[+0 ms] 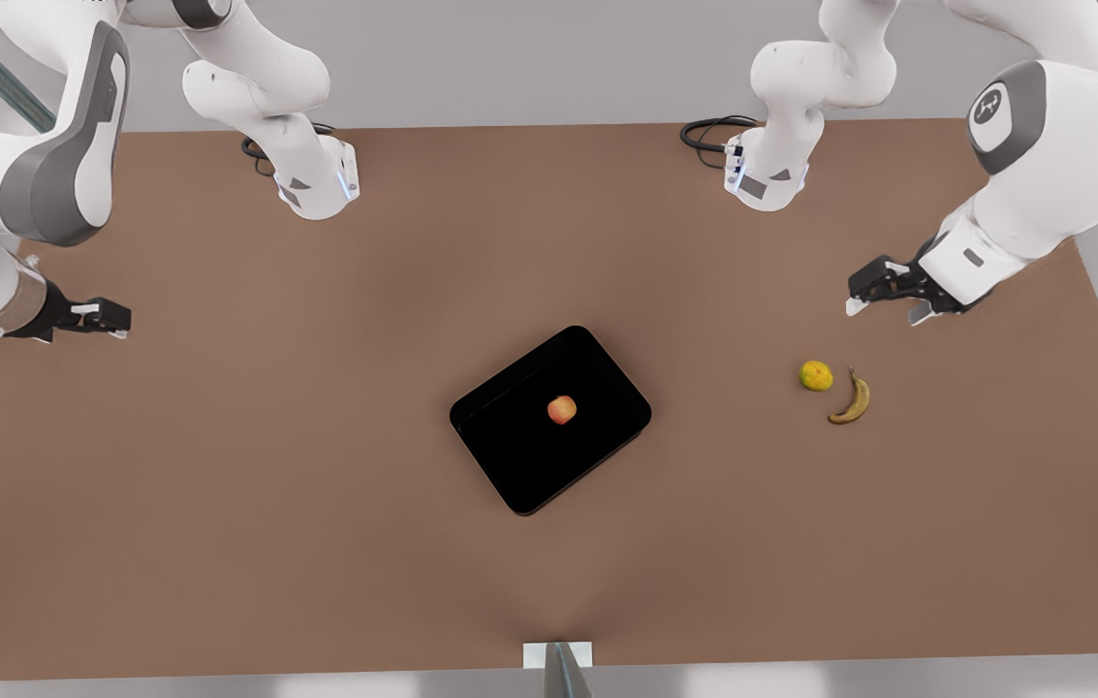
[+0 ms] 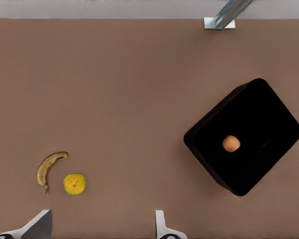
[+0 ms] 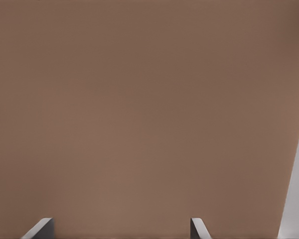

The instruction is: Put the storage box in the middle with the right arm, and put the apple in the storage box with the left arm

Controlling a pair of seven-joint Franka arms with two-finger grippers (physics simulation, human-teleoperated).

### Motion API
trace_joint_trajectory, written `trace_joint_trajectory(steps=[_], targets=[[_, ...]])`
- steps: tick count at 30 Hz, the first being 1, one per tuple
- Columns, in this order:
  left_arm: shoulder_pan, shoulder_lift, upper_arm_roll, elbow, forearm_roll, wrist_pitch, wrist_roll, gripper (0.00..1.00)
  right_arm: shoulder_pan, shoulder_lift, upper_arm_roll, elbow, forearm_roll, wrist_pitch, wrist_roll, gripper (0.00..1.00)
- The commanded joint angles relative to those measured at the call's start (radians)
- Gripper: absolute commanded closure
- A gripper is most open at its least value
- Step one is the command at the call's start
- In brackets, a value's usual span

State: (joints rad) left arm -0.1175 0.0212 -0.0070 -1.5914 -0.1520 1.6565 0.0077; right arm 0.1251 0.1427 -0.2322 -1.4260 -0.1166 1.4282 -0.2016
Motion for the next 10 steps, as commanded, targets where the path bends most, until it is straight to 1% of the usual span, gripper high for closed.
trace_joint_trajectory(steps=[1, 2, 6, 10], targets=[[0.081, 0.009, -0.004, -0.002, 0.069, 0.012, 0.0, 0.0, 0.001, 0.0, 0.001, -0.001, 0.0, 0.0, 0.001, 0.0], [0.081, 0.069, -0.004, 0.021, 0.086, 0.04, -0.002, 0.0, 0.001, 0.0, 0.001, -0.001, 0.0, 0.0, 0.001, 0.0], [0.07, 0.124, -0.002, 0.074, 0.086, 0.016, -0.026, 0.0, 0.001, 0.0, 0.001, -0.001, 0.0, 0.002, 0.001, 0.0], [0.041, 0.144, 0.002, 0.093, 0.101, 0.009, -0.048, 0.0, 0.001, 0.002, 0.001, -0.002, 0.0, 0.002, 0.001, 0.0]])
